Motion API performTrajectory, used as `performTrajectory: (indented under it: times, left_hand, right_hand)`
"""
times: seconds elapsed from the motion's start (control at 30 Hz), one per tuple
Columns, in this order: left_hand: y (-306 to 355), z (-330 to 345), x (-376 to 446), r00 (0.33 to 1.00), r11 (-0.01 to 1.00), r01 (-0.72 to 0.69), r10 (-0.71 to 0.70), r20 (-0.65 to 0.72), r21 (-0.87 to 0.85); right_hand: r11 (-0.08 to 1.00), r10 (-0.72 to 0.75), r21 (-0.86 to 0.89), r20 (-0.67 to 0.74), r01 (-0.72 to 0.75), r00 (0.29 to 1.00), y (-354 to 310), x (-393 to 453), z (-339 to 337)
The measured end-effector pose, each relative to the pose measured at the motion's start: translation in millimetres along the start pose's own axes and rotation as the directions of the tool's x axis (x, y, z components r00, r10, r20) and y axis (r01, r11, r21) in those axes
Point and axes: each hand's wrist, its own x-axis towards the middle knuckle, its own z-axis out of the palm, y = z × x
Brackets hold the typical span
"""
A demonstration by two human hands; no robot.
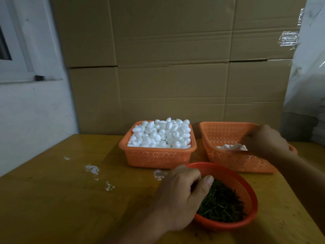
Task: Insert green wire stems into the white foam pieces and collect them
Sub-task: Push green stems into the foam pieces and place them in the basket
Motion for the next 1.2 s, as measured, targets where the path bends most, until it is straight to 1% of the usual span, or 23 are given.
performTrajectory:
  times: [0.07, 0.13, 0.23, 0.33, 0.4, 0.47, 0.57, 0.63, 0.73, 0.8, 0.87, 0.93, 0.97, 1.03, 1.2]
  left_hand:
    - [1, -1, 1, 1.0, 1.0, 0.004, -0.004, 0.012, -0.002]
    - [1, -1, 2, 1.0, 1.0, 0.019, -0.018, 0.016, -0.021]
    - [-3, -2, 2, 0.998, 0.998, 0.06, -0.06, 0.011, -0.008]
    - [-7, -3, 3, 0.996, 0.996, 0.087, -0.087, -0.004, 0.006]
    - [-9, -6, 4, 0.992, 0.992, 0.125, -0.125, -0.009, 0.02]
    - [-12, -11, 9, 0.985, 0.985, 0.172, -0.171, -0.038, 0.03]
    - [-23, -27, 25, 0.962, 0.966, 0.249, -0.239, -0.132, 0.067]
    - [-38, -41, 43, 0.938, 0.94, 0.317, -0.291, -0.189, 0.128]
    - [-68, -65, 76, 0.903, 0.844, 0.425, -0.374, -0.212, 0.325]
    - [-91, -78, 99, 0.869, 0.769, 0.494, -0.454, -0.197, 0.406]
    - [-110, -86, 119, 0.812, 0.719, 0.576, -0.556, -0.177, 0.388]
    - [-123, -88, 133, 0.76, 0.69, 0.638, -0.635, -0.138, 0.341]
    - [-128, -86, 138, 0.746, 0.68, 0.651, -0.656, -0.118, 0.336]
    - [-134, -82, 147, 0.736, 0.659, 0.65, -0.67, -0.096, 0.378]
    - [-143, -69, 154, 0.756, 0.604, 0.585, -0.648, -0.094, 0.542]
  right_hand:
    - [0.986, -0.01, 0.167, -0.018, 0.013, 1.0, -1, -15, -1]
    - [0.951, -0.054, 0.302, -0.036, 0.063, 0.998, -7, -34, -5]
    - [0.906, -0.172, 0.374, -0.101, 0.198, 0.98, -15, -68, -7]
    - [0.856, -0.261, 0.438, -0.094, 0.275, 0.961, -21, -96, -1]
    - [0.845, -0.306, 0.428, -0.105, 0.32, 0.946, -23, -109, 7]
    - [0.86, -0.336, 0.364, -0.125, 0.358, 0.934, -23, -117, 15]
    - [0.857, -0.367, 0.342, -0.119, 0.385, 0.923, -23, -123, 23]
    - [0.848, -0.388, 0.35, -0.102, 0.398, 0.916, -25, -124, 26]
    - [0.829, -0.392, 0.374, -0.142, 0.416, 0.909, -25, -123, 27]
    - [0.819, -0.389, 0.386, -0.17, 0.424, 0.905, -25, -123, 26]
    - [0.818, -0.38, 0.397, -0.169, 0.416, 0.909, -24, -123, 26]
    - [0.822, -0.375, 0.398, -0.157, 0.406, 0.914, -25, -122, 29]
    - [0.825, -0.376, 0.393, -0.155, 0.406, 0.914, -24, -122, 30]
    - [0.832, -0.376, 0.379, -0.151, 0.405, 0.914, -23, -122, 31]
    - [0.847, -0.369, 0.348, -0.159, 0.402, 0.916, -21, -123, 30]
